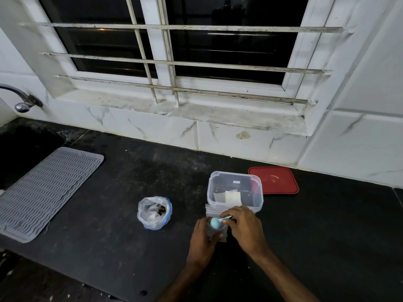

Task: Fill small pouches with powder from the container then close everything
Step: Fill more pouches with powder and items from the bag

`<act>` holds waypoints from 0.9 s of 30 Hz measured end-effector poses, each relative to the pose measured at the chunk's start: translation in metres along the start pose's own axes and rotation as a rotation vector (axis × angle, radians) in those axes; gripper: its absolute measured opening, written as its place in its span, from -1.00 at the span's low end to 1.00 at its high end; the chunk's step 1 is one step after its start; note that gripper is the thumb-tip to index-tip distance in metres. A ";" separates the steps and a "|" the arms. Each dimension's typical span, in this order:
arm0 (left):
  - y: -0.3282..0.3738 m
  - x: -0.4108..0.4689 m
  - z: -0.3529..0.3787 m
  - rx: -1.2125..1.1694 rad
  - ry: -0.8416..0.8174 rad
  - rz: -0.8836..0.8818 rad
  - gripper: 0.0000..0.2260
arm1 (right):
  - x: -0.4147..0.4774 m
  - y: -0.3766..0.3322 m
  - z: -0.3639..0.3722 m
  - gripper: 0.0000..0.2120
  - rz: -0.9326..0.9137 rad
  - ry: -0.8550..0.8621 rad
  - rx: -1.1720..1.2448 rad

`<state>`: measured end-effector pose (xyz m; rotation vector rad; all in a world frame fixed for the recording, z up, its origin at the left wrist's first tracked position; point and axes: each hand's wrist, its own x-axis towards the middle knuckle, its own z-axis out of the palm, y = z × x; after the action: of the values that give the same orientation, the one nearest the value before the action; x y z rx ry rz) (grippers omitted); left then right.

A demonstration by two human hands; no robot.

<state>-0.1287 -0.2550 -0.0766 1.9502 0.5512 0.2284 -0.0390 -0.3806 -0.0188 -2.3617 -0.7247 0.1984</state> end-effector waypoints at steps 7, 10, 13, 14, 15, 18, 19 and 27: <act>-0.004 0.004 0.001 -0.037 0.002 -0.004 -0.68 | 0.003 0.000 0.003 -0.91 0.061 0.027 0.015; -0.003 0.005 0.000 -0.028 0.000 0.007 -0.67 | 0.004 0.003 0.003 -0.95 0.090 0.083 0.034; -0.003 0.007 -0.002 -0.015 -0.010 -0.013 -0.64 | 0.003 0.008 0.004 -0.94 0.160 0.095 0.114; -0.002 0.007 -0.003 0.000 -0.018 -0.018 -0.62 | 0.003 0.010 0.004 -0.94 0.190 0.095 0.153; -0.002 0.008 -0.003 0.011 -0.024 -0.019 -0.60 | 0.003 0.012 0.004 -0.94 0.213 0.094 0.192; 0.000 0.010 -0.005 0.031 -0.037 -0.028 -0.56 | 0.004 0.013 0.002 -0.97 0.248 0.106 0.308; 0.001 0.010 -0.007 0.040 -0.045 -0.027 -0.55 | 0.003 0.011 0.001 -0.97 0.254 0.117 0.340; 0.014 0.010 -0.063 0.026 0.233 0.112 -0.63 | 0.014 -0.049 -0.001 -0.86 0.179 0.051 0.511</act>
<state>-0.1410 -0.2039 -0.0374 1.9945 0.5979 0.5262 -0.0487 -0.3419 0.0133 -1.9293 -0.3792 0.3538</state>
